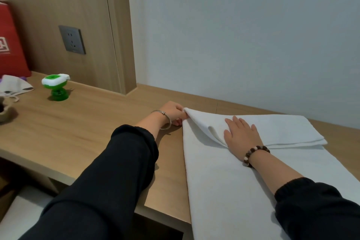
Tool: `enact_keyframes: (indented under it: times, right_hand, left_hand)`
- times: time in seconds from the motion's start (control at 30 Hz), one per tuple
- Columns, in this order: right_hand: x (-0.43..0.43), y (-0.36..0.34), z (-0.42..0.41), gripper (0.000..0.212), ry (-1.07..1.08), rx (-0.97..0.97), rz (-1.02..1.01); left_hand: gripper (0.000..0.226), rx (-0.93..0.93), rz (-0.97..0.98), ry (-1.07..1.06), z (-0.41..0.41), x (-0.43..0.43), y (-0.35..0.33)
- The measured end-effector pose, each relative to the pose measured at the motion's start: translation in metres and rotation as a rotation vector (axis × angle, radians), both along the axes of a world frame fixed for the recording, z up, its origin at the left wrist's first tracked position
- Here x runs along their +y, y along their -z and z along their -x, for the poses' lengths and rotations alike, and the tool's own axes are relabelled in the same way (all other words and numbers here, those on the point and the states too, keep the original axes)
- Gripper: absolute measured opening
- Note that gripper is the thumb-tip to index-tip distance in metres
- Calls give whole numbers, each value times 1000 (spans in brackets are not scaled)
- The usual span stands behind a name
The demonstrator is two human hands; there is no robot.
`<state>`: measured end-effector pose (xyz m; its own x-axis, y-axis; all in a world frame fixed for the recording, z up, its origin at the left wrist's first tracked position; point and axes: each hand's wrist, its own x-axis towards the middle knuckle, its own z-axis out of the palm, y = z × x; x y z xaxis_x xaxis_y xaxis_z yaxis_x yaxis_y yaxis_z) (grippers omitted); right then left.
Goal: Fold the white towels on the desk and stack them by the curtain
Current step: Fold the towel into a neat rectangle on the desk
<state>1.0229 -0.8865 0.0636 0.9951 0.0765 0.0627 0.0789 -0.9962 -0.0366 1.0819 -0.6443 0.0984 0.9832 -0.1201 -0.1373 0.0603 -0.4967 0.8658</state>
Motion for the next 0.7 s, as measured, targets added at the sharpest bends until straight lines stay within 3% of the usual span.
enact_keyframes:
  times: [0.1, 0.23, 0.3, 0.43, 0.57, 0.7]
  right_hand:
    - [2, -8, 6, 54, -77, 31, -83]
    - [16, -22, 28, 68, -345, 121, -401]
    - [29, -24, 38, 70, -402, 63, -381]
    - [58, -27, 39, 40, -384, -93, -447]
    - [69, -38, 29, 38, -324, -182, -476]
    - [67, -61, 13, 27, -287, -315, -473]
  left_hand:
    - [15, -72, -2, -55, 3, 9, 8]
    - [14, -115, -18, -105, 4, 10, 16]
    - [14, -123, -19, -131, 4, 6, 18]
    - [17, -125, -21, -168, 4, 1, 19]
    - [20, -137, -50, -151, 2, -2, 20]
    - [50, -148, -32, -145, -2, -6, 26]
